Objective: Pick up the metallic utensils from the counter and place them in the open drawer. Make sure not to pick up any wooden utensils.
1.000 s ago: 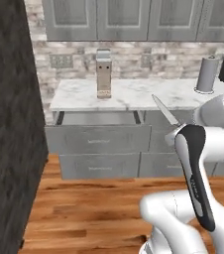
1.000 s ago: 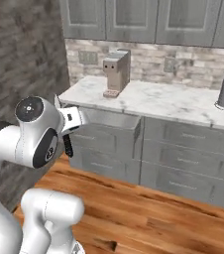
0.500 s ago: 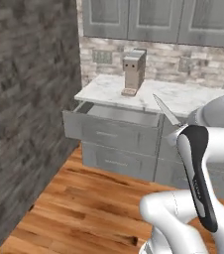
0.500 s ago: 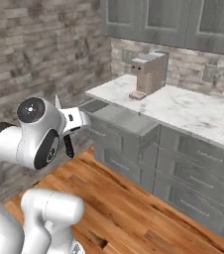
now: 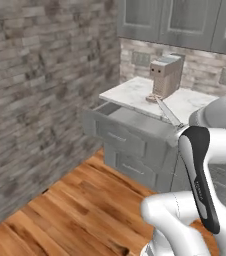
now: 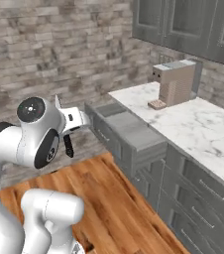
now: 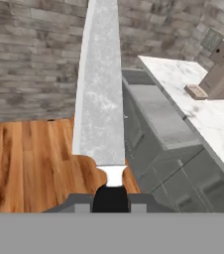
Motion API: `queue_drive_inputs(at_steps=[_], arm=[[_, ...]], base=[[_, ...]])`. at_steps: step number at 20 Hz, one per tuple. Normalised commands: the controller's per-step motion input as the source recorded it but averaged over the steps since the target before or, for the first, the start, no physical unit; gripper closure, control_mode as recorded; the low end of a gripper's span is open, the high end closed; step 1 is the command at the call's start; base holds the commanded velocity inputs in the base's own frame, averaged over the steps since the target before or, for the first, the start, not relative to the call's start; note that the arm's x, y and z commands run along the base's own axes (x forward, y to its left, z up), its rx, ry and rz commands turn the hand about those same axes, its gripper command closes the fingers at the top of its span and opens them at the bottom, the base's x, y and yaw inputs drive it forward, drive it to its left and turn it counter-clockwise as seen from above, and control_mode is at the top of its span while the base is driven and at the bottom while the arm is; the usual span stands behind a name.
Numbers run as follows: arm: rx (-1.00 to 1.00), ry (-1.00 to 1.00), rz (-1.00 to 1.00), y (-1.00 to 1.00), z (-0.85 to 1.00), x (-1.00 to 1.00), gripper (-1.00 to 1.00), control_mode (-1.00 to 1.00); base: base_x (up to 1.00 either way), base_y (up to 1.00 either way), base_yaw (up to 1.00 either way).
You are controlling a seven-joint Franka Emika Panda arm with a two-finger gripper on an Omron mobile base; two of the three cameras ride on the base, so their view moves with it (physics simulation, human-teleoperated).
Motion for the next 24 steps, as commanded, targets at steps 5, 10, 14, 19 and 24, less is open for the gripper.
queue_drive_inputs(at_steps=[5, 10, 14, 19, 24], arm=[[0.00, 0.00, 0.00, 0.00, 0.00, 0.00, 1.00, 1.00], [0.00, 0.00, 0.00, 0.00, 0.00, 0.00, 1.00, 1.00], [0.00, 0.00, 0.00, 0.00, 0.00, 0.00, 1.00, 1.00], [0.00, 0.00, 0.00, 0.00, 0.00, 0.00, 1.00, 1.00], [0.00, 0.00, 0.00, 0.00, 0.00, 0.00, 1.00, 1.00]], base=[[0.07, -0.97, 0.46], [0.00, -0.77, 0.31], [0.04, -0.66, 0.24], [0.26, -0.34, 0.26], [0.00, -0.53, 0.26]])
